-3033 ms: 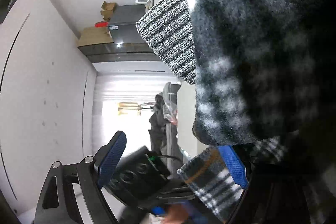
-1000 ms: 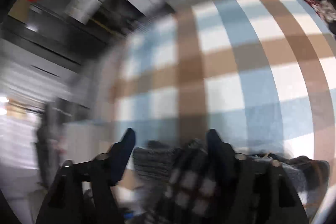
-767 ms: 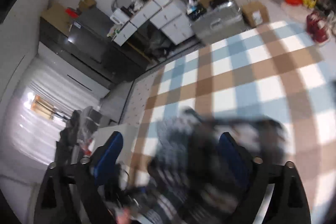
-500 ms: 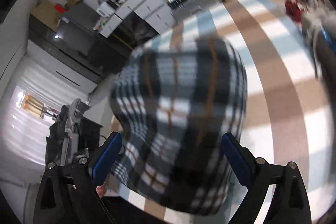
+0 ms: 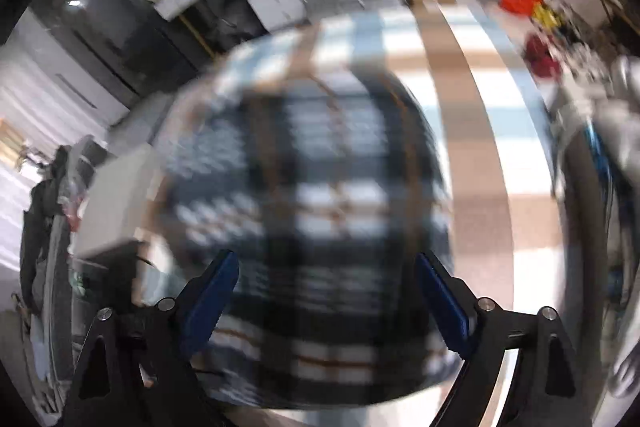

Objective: Fold large clothes
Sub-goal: 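Regrasp the plaid bundle with the right tool while the left tool holds it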

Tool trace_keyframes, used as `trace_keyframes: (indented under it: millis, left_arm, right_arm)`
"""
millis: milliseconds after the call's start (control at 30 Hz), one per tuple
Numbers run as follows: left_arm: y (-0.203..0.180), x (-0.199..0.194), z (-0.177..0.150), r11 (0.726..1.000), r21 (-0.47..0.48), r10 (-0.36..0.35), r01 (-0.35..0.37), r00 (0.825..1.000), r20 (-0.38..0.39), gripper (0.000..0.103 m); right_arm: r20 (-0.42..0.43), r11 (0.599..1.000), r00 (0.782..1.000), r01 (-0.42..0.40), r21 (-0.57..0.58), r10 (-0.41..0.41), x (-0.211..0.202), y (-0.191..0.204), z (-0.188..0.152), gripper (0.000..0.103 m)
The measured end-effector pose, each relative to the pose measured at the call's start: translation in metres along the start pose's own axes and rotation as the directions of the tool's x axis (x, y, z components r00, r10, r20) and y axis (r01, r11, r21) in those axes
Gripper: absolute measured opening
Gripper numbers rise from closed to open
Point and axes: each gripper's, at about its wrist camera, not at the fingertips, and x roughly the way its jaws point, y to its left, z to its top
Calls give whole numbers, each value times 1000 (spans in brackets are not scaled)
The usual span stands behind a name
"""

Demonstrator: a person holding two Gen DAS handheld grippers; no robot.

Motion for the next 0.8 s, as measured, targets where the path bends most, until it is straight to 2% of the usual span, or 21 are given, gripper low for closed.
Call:
trace_keyframes:
  millis: [133, 233, 267, 333, 400, 433, 500, 533, 567, 600, 633, 700, 733, 800]
  left_arm:
    - [10, -5, 1, 999, -45, -29, 29, 1000, 8, 97]
    - [11, -8, -4, 999, -39, -21, 21, 1000, 14, 97]
    - [9, -9, -4, 999, -31, -14, 14, 1000, 14, 97]
    - [12, -14, -6, 1000, -18, -3, 3, 1000, 14, 97]
    - [9, -14, -11, 1000, -11, 3, -2, 1000, 14, 97]
    - [11, -15, -12, 1000, -8, 4, -4, 1000, 13, 97]
    - [11, -17, -14, 1000, -9, 4, -4, 1000, 14, 97]
    - [13, -18, -14, 1000, -11, 3, -3, 1000, 12, 97]
    - [16, -19, -16, 1000, -10, 3, -2, 1000, 10, 97]
    - [17, -20, -16, 1000, -10, 4, -4, 1000, 7, 97]
    - [18, -20, -16, 1000, -11, 5, -5, 1000, 6, 97]
    - [19, -19, -12, 1000, -18, 6, -6, 1000, 2, 97]
    - [19, -18, -10, 1000, -20, 7, -7, 1000, -1, 97]
    - [14, -12, -3, 1000, -16, 14, -14, 1000, -6, 97]
  right_arm:
    - [84, 990, 996, 26, -136, -15, -9, 58, 29, 90]
    - [35, 965, 996, 93, -247, -87, 18, 99, 43, 88]
    - [9, 946, 989, 144, -289, -147, 32, 110, 47, 88]
    - [-7, 884, 952, 280, -375, -305, 58, 124, 49, 78]
    - [-36, 803, 883, 408, -434, -468, 86, 124, 49, 48]
    - [-40, 758, 847, 451, -471, -530, 97, 123, 48, 41]
    - [-19, 705, 814, 491, -513, -581, 99, 125, 45, 23]
    - [-5, 699, 815, 494, -516, -580, 97, 122, 46, 21]
    - [2, 712, 824, 491, -503, -566, 91, 121, 49, 19]
    - [2, 748, 845, 474, -464, -534, 82, 119, 54, 19]
    - [-6, 802, 873, 445, -398, -487, 71, 114, 62, 18]
    - [-45, 905, 928, 349, -244, -371, 54, 99, 76, 18]
    - [-67, 943, 950, 292, -157, -306, 44, 92, 80, 18]
    - [-107, 983, 977, 184, -8, -184, 33, 81, 82, 17]
